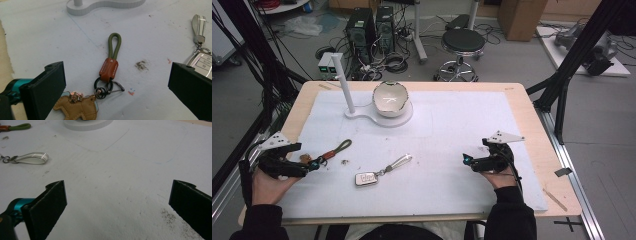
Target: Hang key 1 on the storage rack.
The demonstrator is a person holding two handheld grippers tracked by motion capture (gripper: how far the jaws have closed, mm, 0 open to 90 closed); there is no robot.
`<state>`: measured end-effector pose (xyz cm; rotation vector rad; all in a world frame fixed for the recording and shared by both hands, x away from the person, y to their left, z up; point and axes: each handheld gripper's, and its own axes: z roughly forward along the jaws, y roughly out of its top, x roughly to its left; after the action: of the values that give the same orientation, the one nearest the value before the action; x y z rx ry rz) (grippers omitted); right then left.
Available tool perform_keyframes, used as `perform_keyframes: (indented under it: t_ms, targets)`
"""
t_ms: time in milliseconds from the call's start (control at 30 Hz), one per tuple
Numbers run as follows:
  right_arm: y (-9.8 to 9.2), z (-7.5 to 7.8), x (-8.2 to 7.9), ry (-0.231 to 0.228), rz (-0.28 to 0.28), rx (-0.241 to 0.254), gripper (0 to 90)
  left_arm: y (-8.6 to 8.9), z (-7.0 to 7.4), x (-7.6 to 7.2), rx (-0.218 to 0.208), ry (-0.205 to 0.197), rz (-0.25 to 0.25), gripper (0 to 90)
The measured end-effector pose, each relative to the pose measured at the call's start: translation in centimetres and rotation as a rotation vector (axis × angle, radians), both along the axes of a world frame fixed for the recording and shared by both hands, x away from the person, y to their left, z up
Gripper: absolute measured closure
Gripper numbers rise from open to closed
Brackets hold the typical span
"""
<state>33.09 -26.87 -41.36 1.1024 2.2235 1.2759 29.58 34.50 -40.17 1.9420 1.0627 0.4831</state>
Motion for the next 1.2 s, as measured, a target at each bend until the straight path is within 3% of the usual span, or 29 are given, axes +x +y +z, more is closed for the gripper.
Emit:
perform_keyframes:
  t_ms: [767,1200]
  targets:
    - [0.1,-0.4,-0.2,0.012,-0.016,-0.03,0.4,-0.2,-0.2,0.5,0.007,0.0,-0.003,1.8]
    - [0.1,-0.5,-0.2,0.012,-0.019,-0.039,0.4,-1.7,-0.4,1.6,0.048,0.01,-0.036,1.8]
